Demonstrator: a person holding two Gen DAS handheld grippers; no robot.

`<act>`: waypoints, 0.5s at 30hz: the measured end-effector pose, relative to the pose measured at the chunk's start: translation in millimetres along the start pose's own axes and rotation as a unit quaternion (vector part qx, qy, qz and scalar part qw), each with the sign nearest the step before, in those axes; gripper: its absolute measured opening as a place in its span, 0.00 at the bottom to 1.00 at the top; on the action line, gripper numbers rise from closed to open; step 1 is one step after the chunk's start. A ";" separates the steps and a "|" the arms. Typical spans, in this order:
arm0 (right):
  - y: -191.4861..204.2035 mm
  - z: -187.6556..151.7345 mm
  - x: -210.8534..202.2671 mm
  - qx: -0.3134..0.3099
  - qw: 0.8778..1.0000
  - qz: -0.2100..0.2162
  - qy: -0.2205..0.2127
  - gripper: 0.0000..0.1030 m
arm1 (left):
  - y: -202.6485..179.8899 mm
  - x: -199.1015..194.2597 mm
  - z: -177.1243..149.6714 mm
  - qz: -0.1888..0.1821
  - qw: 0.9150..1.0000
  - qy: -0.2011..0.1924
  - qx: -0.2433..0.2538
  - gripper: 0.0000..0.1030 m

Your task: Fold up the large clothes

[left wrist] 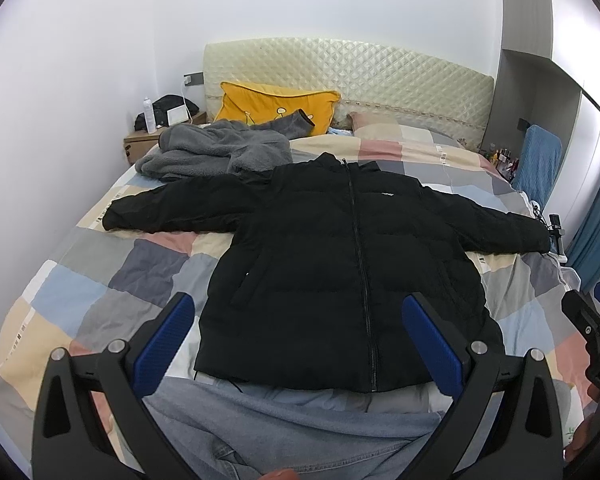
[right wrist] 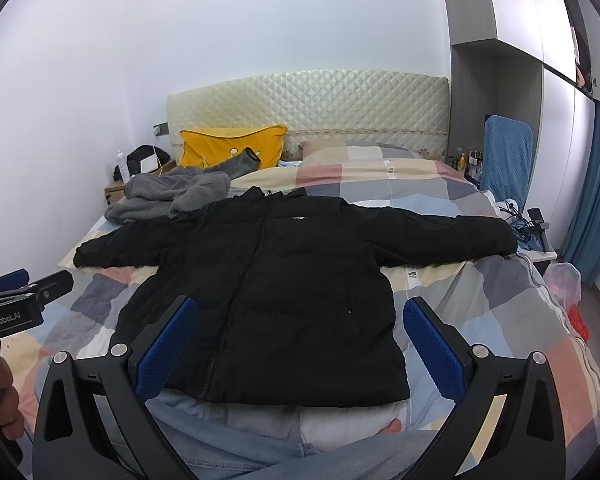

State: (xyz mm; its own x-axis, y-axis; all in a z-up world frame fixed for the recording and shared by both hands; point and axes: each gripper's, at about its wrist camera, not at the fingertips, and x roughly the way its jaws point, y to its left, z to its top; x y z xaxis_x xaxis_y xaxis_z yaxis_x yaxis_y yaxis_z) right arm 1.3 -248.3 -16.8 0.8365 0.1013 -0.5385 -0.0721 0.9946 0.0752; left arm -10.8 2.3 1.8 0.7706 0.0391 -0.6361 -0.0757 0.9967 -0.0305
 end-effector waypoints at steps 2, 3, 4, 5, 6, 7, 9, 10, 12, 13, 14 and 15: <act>0.3 -0.6 -0.7 0.000 1.000 0.000 0.000 1.00 | -1.0 0.0 -0.3 0.000 1.000 0.002 -0.001 1.00; 0.5 -0.5 -1.0 0.000 1.000 0.001 0.000 1.00 | -2.0 -0.4 -0.2 0.000 1.000 0.002 -0.001 1.00; 0.6 -0.3 -1.2 0.000 1.000 0.001 0.000 1.00 | -2.0 -0.9 -0.1 0.002 1.000 0.002 0.000 1.00; 0.7 0.0 -1.0 0.000 1.000 0.000 0.000 1.00 | -3.1 -1.3 0.2 0.003 1.000 0.002 0.001 1.00; 1.2 -0.5 -0.9 0.001 1.000 0.000 0.000 1.00 | -5.1 -1.7 0.6 0.004 1.000 0.003 0.001 1.00; 1.3 -0.7 -0.8 0.000 1.000 0.000 0.000 1.00 | -6.1 -1.4 1.1 0.003 1.000 0.004 0.002 1.00; 1.6 -0.6 -0.5 0.000 1.000 0.000 0.000 1.00 | -5.8 -1.6 1.0 0.003 1.000 0.004 0.002 1.00; 1.8 -0.6 -0.4 0.000 1.000 0.000 0.001 1.00 | -5.6 -1.4 1.7 0.003 1.000 0.003 0.002 1.00; 1.8 -1.5 -1.7 -0.002 1.000 0.002 0.000 1.00 | -5.4 -1.3 1.9 0.003 1.000 0.003 0.001 1.00; 2.5 -1.1 -2.6 -0.003 1.000 0.002 -0.002 1.00 | -4.4 -1.0 2.0 0.003 1.000 0.003 0.001 1.00; 3.1 -0.5 -3.4 -0.004 1.000 0.002 -0.003 1.00 | -4.5 -0.9 2.0 0.004 1.000 0.003 0.001 1.00; 4.9 0.3 -3.0 -0.005 1.000 0.002 -0.004 1.00 | -3.4 -0.5 2.0 0.004 1.000 0.003 0.001 1.00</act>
State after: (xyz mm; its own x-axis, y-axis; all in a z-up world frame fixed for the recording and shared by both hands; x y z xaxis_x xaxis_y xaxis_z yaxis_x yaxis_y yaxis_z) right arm -1.3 -243.8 -14.6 0.8403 0.1052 -0.5318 -0.0807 0.9943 0.0692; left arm -9.7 -1.0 3.7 0.7661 0.0468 -0.6410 -0.0809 0.9964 -0.0239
